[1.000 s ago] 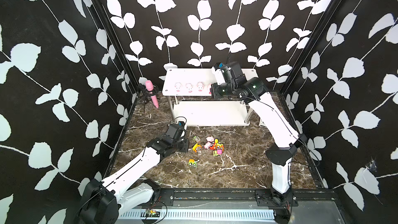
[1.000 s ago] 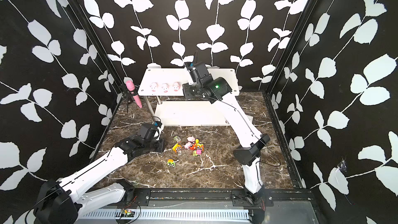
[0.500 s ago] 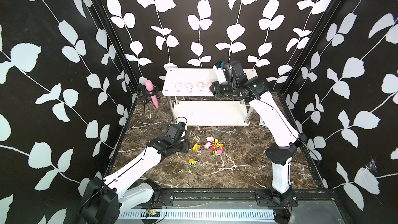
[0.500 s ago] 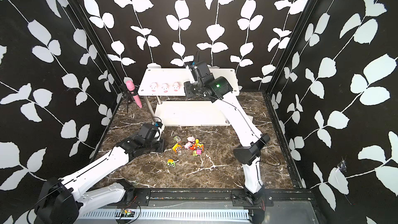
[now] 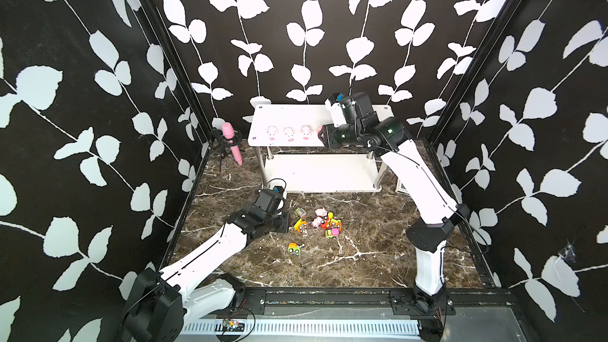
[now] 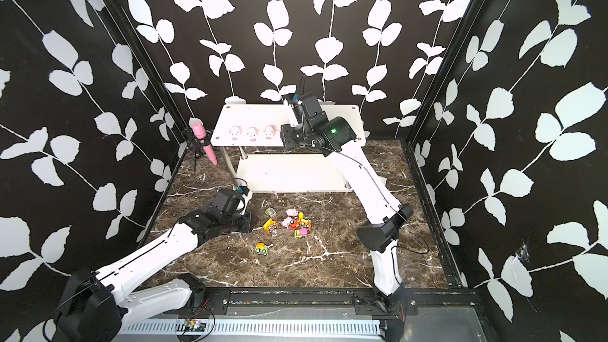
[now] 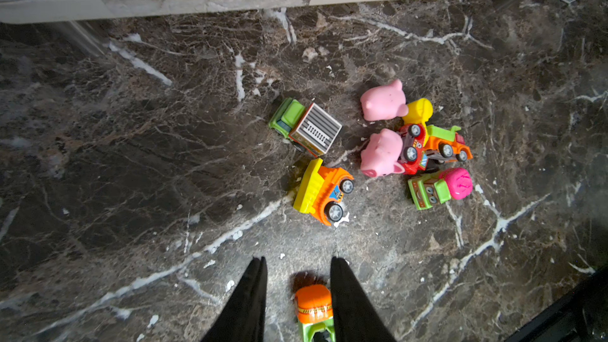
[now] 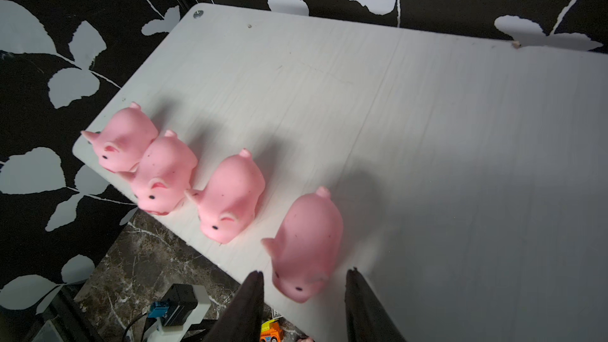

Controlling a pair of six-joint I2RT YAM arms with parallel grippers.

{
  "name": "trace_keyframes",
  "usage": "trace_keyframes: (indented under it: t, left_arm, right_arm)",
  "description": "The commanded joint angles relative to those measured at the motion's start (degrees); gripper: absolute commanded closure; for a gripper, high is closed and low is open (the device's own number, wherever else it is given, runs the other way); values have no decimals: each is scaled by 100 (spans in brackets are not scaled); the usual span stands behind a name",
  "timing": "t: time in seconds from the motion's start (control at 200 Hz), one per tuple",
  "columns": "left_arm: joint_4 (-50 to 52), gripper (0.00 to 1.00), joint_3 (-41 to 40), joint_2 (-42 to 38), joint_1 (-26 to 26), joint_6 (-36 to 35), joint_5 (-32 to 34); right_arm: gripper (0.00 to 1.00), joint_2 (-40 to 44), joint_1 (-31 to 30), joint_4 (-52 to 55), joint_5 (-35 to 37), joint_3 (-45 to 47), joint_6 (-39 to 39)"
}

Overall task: Organize plastic toys on shelves
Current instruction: Place the plastic toy on the shelf, then pick up the plastic toy at the center of the board.

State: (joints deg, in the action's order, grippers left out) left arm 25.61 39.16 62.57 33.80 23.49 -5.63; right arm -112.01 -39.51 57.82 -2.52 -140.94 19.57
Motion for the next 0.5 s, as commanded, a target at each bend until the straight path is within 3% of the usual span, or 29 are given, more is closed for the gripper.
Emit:
trace_keyframes:
  t: [0.0,0.225,0.495]
  left_arm:
    - [-109,65,-31,17,-26,-59,-224]
    - [-325,65,241,426,94,-172,-899]
    - [-385,66,1071,1357,991,-533,-584]
  right_arm:
    - [56,713,40,-505,-171,542,-233]
    - [55,2086,21,-1758,-495,2711,-255]
    - [55,3236,13,-2076,-465,4442,-272]
